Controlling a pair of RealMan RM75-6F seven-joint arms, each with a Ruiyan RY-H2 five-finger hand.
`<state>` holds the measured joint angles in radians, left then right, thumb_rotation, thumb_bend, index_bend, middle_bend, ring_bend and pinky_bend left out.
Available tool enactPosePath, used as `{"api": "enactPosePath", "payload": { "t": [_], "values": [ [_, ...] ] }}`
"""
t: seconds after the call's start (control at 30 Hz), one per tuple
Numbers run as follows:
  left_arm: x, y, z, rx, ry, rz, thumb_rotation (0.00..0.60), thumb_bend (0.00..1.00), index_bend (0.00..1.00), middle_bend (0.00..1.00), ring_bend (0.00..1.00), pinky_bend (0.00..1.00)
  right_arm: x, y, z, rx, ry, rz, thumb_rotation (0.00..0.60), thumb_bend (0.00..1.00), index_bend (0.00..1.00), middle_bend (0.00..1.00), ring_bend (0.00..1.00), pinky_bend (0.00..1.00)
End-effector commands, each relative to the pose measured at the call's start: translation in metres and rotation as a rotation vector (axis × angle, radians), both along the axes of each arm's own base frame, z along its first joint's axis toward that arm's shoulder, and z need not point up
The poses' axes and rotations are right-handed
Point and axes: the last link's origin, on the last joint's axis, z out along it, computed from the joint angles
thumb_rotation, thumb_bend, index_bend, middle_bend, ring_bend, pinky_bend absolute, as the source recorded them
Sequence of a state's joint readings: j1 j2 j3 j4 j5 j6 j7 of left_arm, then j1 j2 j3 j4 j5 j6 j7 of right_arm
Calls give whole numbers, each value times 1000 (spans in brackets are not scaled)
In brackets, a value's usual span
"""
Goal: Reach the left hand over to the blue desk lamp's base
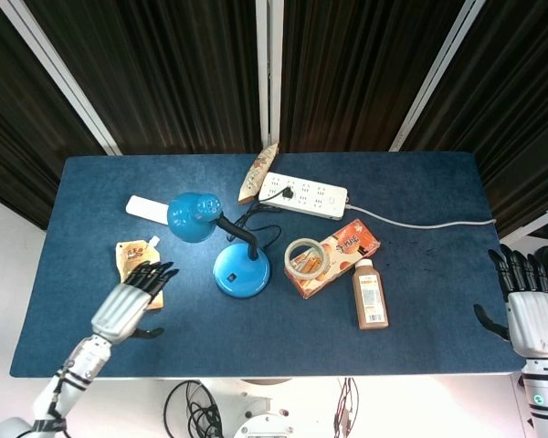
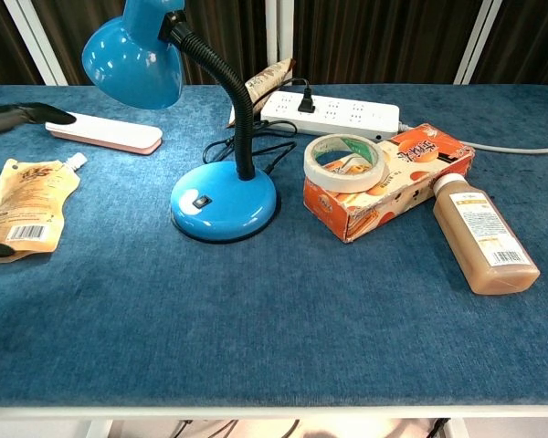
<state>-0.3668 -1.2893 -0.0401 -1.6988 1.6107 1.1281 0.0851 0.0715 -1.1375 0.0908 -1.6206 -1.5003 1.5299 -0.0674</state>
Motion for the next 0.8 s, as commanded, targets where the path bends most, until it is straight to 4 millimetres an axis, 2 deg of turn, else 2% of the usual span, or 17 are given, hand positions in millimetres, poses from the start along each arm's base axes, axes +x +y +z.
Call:
{"api": "enactPosePath", "payload": {
  "t": [0.03,0.43,0.67,0.8],
  "values": [
    [18,13,-24,-51,-25,-27,600,16,30,16,0,15,-1,1,2,-5,0,-3,600,194,0,0,0,0],
    [34,29,-66,-131,-31,-39,600,42,28,46,0,15,-7,1,6,-10,-5,-19,600,200,0,0,0,0],
    [35,33,-80,-155,-18,-36,600,125,28,82,0,15,-8,0,6,-8,-2,-25,600,201,0,0,0,0],
    [32,34,-85,-159,-10,-30,600,129,28,98,0,15,-9,0,6,-7,-4,-27,600,201,0,0,0,0]
  ]
}}
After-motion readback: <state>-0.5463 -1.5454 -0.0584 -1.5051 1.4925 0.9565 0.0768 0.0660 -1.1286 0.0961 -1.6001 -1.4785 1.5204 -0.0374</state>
